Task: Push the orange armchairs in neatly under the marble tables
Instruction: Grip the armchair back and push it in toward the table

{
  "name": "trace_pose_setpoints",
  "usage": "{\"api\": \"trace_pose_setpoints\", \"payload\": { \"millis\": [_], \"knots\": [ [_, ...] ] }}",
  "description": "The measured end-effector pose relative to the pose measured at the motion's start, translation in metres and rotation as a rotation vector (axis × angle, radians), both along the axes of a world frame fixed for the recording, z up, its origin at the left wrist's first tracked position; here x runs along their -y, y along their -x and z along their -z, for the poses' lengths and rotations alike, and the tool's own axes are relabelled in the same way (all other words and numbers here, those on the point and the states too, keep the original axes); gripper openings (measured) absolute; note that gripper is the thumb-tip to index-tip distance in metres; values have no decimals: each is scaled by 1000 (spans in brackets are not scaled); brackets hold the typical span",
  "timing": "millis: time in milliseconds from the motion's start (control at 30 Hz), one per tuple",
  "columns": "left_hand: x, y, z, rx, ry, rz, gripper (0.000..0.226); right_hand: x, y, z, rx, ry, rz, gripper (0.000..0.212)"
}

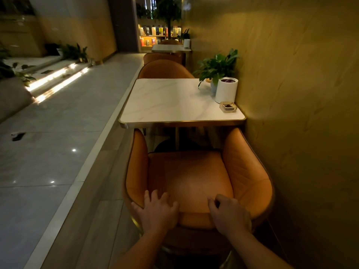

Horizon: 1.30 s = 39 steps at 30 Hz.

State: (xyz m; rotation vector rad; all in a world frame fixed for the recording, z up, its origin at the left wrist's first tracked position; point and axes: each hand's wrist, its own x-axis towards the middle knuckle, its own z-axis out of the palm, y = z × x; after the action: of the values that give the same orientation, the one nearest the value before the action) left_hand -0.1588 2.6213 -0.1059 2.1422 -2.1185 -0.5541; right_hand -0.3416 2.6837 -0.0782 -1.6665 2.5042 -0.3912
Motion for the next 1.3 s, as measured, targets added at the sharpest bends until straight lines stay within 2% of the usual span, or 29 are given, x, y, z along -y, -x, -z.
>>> {"api": "trace_pose_setpoints", "payload": {
  "millis": [1300],
  "knots": [
    [37, 21, -2, -8, -25, -11, 49, 42, 20, -3, -22, -24, 2, 43]
  ]
}}
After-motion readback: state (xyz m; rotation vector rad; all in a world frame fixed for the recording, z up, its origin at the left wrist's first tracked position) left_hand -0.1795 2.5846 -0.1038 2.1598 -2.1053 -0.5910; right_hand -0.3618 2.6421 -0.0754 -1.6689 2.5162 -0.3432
